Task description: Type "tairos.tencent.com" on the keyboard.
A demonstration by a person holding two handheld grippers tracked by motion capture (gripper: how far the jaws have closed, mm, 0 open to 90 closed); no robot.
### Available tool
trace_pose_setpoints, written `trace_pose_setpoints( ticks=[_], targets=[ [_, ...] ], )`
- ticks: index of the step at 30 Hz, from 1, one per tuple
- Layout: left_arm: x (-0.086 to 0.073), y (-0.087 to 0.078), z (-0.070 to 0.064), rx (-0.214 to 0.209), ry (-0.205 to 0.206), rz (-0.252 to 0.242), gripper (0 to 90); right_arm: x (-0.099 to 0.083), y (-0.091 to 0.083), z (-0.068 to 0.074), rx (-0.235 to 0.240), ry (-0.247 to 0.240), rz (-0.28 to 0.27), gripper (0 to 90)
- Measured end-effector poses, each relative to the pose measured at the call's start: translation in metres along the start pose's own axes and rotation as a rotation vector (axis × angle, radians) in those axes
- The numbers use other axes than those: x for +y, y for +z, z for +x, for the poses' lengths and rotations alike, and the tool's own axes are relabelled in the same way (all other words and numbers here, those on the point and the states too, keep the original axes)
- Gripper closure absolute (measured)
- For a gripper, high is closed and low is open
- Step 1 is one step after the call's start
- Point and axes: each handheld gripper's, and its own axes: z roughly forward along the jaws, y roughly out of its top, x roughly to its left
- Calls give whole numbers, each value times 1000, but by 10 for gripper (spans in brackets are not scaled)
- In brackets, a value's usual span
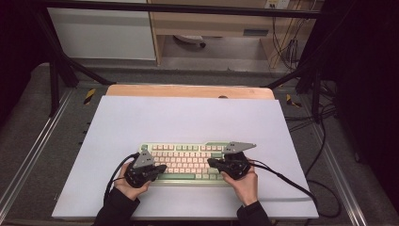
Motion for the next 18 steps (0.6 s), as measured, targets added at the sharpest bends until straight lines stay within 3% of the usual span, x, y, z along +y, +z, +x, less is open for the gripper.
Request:
trace_pose_setpoints(
  ticks=[18],
  targets=[
    [-9,-19,16,25,-47,-33,900,3,8,3,1,12,2,900]
  ],
)
